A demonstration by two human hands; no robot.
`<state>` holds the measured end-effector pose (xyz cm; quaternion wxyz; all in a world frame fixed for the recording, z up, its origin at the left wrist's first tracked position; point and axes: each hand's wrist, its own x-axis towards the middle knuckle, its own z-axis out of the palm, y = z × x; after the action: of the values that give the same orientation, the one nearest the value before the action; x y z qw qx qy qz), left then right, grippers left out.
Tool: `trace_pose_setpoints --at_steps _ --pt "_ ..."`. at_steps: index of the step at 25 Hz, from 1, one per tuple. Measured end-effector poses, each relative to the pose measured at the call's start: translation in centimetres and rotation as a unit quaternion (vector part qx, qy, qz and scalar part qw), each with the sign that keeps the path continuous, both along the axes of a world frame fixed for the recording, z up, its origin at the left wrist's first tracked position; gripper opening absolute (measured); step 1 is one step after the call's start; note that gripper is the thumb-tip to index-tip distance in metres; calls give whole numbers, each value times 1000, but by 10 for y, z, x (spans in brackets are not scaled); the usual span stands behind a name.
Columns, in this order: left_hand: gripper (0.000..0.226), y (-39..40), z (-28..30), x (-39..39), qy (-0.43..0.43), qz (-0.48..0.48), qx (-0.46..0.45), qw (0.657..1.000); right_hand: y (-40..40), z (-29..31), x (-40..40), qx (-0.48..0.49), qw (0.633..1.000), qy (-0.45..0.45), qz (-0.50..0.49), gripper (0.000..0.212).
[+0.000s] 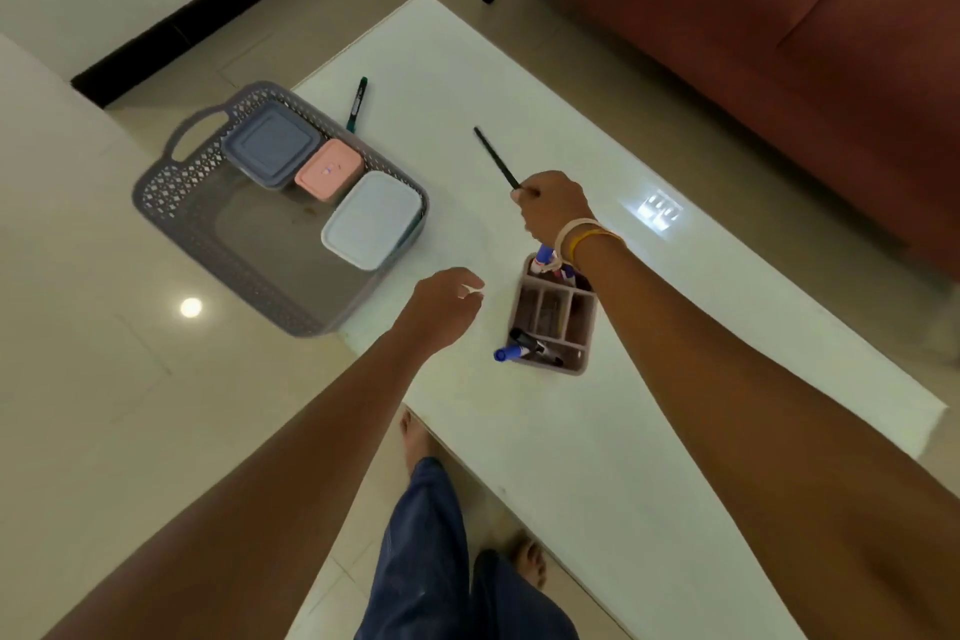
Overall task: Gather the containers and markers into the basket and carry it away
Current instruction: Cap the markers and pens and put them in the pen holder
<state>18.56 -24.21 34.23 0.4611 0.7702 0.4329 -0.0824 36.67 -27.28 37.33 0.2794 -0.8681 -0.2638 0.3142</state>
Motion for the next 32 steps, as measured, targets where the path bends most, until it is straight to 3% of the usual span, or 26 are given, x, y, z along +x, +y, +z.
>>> trace_pose_setpoints --at_steps 4,7,10,12,17,20,22,27,32 --pt "33 -52 -3 -22 28 118 -165 979 -69 28 -21 128 988 -4 -83 24" --pt "43 -79 -4 -34 27 170 -203 964 -112 38 -32 198 968 31 -151 16" --pt "54 -94 -5 -39 20 142 -187 972 -150 31 -37 208 960 23 -186 24" --pt "59 -96 -4 -39 17 111 -178 978 -170 25 -43 189 965 -44 -177 24" --pt "60 -96 -1 -36 15 81 -175 981 -175 1 -54 104 983 -147 -37 18" --pt "59 -92 -1 -35 18 68 -164 984 -166 -11 -56 -19 992 -103 75 20" --pt "58 -89 3 -36 25 61 -151 986 -162 -13 -59 -47 991 -86 94 27" --pt "51 -59 18 -42 21 76 -103 992 -134 10 -61 57 993 -104 -15 27" --pt "37 11 28 -57 -28 131 13 991 -43 38 -66 97 985 -127 70 25"
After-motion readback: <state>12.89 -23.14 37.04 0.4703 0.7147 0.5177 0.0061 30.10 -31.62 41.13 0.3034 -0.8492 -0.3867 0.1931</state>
